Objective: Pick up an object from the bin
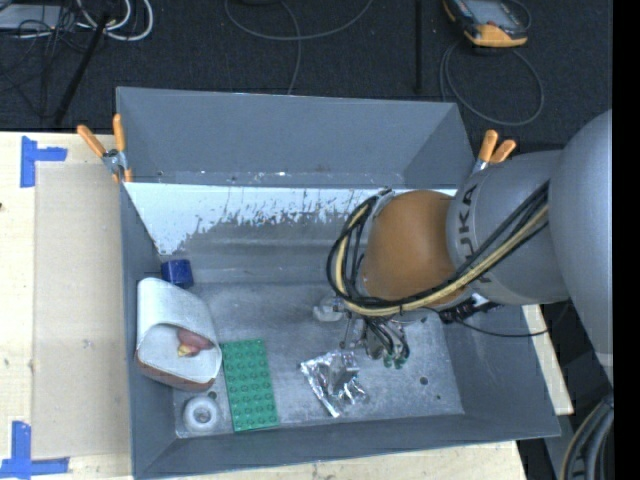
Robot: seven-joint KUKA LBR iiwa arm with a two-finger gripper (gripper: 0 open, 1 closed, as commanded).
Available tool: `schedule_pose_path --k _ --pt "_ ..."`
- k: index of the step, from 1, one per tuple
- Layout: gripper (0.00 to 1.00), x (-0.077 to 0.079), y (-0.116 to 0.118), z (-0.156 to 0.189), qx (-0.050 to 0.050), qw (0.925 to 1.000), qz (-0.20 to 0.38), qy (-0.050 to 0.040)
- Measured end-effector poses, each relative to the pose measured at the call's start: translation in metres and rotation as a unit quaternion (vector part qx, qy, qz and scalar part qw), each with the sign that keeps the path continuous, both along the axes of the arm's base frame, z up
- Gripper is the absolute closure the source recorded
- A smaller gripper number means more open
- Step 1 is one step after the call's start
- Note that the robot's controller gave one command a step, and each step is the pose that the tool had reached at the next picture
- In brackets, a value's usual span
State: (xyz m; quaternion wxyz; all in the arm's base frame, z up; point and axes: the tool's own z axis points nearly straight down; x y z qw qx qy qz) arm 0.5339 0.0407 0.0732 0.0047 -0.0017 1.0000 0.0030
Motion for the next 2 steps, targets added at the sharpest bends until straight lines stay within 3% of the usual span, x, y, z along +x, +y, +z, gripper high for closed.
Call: schedule_pose_path --k 1,2 --pt "0.0 -0.027 -0.003 0.028 -0.003 0.9999 -0.007 0.0066" --pt "0.0 -0.067 0.031 0.028 -0.002 1.0 -0.004 0.0072"
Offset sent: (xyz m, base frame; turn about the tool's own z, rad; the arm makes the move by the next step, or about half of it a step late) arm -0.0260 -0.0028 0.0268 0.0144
